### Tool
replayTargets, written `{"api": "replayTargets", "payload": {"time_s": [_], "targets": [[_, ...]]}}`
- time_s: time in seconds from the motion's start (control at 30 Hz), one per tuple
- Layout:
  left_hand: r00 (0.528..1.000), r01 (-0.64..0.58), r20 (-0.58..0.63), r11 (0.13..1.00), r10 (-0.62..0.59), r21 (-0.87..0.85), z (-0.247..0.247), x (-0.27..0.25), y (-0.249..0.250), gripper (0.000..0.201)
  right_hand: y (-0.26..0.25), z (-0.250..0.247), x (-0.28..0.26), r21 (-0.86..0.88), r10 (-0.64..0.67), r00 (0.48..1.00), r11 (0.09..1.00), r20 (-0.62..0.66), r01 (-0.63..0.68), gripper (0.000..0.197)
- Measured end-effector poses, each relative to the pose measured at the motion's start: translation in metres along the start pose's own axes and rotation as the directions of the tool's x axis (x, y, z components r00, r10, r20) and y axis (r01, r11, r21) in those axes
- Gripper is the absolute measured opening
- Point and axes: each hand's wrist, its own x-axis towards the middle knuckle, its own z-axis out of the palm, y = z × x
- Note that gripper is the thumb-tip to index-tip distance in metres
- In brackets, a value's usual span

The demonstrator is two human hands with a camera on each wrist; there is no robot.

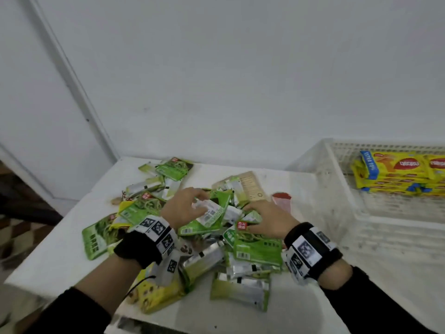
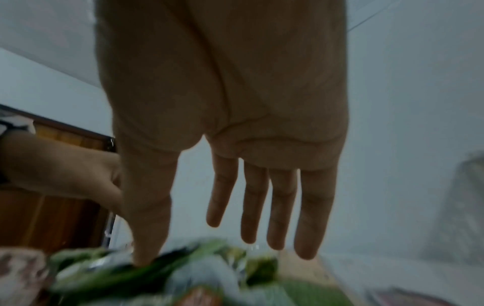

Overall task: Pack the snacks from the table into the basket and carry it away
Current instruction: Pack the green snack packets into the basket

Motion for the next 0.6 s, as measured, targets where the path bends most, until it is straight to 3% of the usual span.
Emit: {"api": "replayTargets", "payload": {"time_s": [0.13, 0.3, 0.4, 0.53, 0.6], "targets": [[0.979, -0.191, 0.093, 0.975, 0.181, 0.11, 0.017, -0.017, -0.026, 0.027, 0.013, 0.042, -0.015, -0.042, 0.085, 0.996, 0.996, 0.037, -0.084, 0.071], [0.911, -0.392, 0.139, 0.92, 0.389, -0.007, 0.044, -0.017, -0.011, 0.03, 0.024, 0.052, -0.034, -0.079, 0.175, 0.983, 0.981, -0.053, -0.178, 0.089], [0.897, -0.381, 0.239, 0.925, 0.371, -0.003, 0.055, -0.009, 0.017, 0.032, 0.032, 0.052, -0.046, -0.068, 0.266, 0.96, 0.96, -0.087, -0.272, 0.092], [0.854, -0.352, 0.446, 0.928, 0.266, 0.12, 0.07, 0.006, 0.046, 0.075, 0.046, 0.044, -0.066, 0.026, 0.31, 0.939, 0.95, -0.149, -0.31, 0.077], [0.88, -0.289, 0.453, 0.917, 0.141, 0.276, 0.083, 0.014, 0.057, 0.091, 0.052, 0.032, -0.078, 0.072, 0.294, 0.941, 0.956, -0.166, -0.286, 0.058]]}}
